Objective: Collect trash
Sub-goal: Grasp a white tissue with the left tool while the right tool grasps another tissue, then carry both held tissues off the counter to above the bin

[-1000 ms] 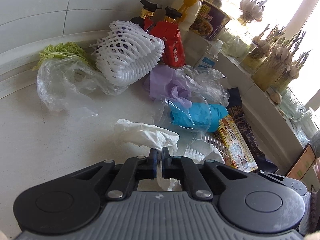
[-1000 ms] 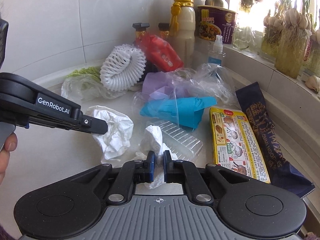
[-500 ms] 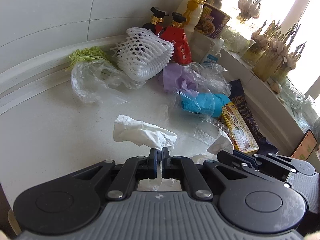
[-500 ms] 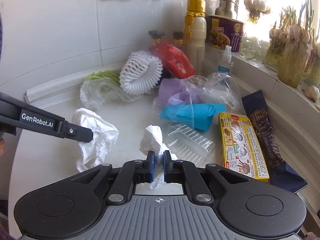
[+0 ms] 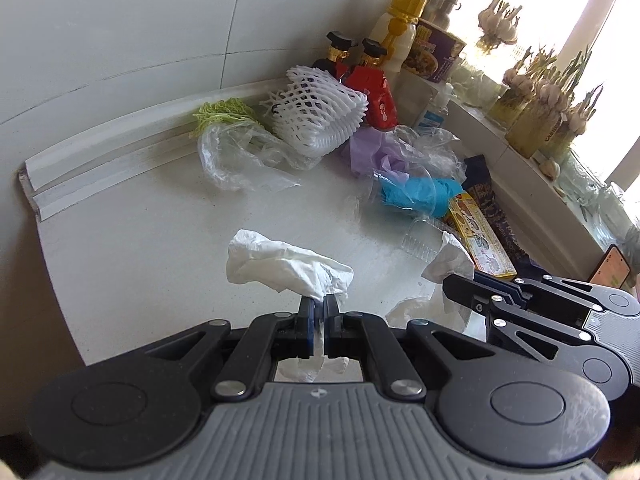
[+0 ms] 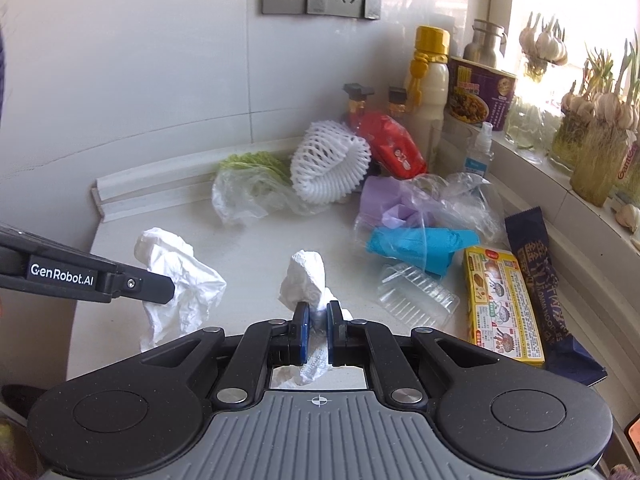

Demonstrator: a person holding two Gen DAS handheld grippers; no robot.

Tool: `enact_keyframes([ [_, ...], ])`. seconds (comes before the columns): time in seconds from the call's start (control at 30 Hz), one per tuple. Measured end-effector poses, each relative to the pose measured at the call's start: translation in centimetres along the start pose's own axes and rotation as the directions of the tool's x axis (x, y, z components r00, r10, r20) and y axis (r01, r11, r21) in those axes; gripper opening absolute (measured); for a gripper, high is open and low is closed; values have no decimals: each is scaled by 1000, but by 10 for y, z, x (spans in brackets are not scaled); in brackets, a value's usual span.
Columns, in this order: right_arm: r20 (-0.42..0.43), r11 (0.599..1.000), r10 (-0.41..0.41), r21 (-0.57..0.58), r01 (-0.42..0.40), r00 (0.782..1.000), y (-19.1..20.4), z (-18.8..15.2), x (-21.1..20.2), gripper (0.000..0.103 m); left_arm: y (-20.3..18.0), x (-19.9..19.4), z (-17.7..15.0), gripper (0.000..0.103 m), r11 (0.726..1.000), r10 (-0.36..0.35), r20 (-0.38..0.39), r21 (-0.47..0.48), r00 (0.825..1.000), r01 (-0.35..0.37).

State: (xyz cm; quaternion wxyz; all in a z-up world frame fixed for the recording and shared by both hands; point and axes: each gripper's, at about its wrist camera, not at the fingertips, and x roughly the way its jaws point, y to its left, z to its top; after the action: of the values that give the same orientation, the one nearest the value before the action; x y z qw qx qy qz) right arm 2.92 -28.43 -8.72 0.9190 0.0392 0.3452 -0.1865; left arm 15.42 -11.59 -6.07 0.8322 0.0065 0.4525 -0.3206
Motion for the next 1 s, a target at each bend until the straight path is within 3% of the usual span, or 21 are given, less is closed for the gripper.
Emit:
enact_keyframes([
  [0.6, -5, 990, 110, -90, -110, 994, 62, 7, -27, 7, 34, -53, -34, 4, 996, 74, -2, -52, 997, -74],
  [1.0, -46, 963, 224, -141, -229, 973, 113, 8, -29, 7, 72, -80, -59, 4, 982, 141, -4, -123, 990, -140],
])
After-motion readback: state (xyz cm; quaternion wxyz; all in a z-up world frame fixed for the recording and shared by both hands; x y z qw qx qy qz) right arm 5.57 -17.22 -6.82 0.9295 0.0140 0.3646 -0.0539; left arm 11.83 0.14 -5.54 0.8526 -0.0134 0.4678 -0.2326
